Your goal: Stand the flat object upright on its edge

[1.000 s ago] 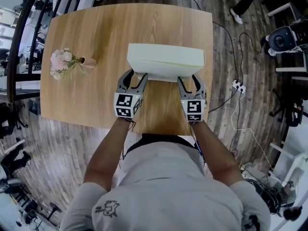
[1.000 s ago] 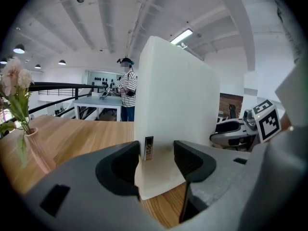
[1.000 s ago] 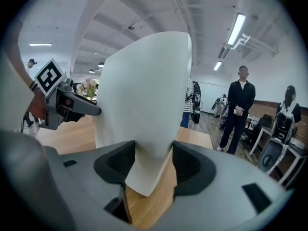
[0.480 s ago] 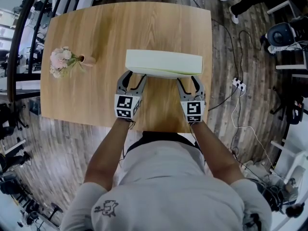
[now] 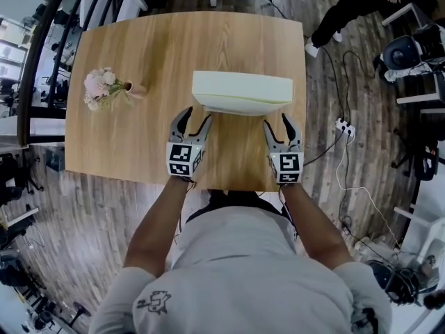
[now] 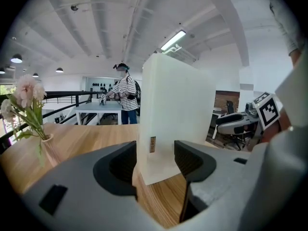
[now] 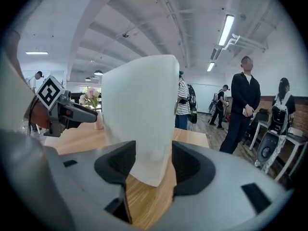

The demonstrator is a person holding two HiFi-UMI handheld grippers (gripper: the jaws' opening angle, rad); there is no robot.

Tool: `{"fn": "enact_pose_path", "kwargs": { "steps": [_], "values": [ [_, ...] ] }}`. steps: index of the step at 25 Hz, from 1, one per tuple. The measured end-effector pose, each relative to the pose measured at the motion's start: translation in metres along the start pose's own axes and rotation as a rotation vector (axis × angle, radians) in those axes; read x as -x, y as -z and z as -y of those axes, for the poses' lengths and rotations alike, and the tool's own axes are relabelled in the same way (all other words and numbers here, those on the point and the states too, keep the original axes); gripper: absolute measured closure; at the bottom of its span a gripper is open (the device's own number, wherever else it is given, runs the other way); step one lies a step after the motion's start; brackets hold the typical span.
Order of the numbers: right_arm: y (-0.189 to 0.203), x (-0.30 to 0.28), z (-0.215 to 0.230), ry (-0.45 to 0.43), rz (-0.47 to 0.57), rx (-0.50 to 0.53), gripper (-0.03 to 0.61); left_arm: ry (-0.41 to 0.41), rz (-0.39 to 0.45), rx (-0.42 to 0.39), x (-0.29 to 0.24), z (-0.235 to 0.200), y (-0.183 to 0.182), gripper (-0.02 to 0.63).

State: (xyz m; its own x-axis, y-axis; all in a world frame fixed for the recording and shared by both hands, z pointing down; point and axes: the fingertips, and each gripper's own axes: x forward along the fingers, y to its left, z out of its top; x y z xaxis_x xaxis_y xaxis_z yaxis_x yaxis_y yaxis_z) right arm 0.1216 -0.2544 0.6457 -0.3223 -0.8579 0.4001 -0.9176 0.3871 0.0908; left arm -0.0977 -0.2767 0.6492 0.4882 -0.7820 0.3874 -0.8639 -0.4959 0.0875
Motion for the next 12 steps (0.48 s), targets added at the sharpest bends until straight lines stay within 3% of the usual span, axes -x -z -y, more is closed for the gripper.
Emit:
{"fn": "enact_pose_path", "kwargs": {
  "steps": [12],
  "values": [
    [-0.047,0.067,-0.05,0.008,0.103,-0.002,0.437,0.069,0.106,-0.028,0.09,0.022,-0.048,0.38]
  ]
}}
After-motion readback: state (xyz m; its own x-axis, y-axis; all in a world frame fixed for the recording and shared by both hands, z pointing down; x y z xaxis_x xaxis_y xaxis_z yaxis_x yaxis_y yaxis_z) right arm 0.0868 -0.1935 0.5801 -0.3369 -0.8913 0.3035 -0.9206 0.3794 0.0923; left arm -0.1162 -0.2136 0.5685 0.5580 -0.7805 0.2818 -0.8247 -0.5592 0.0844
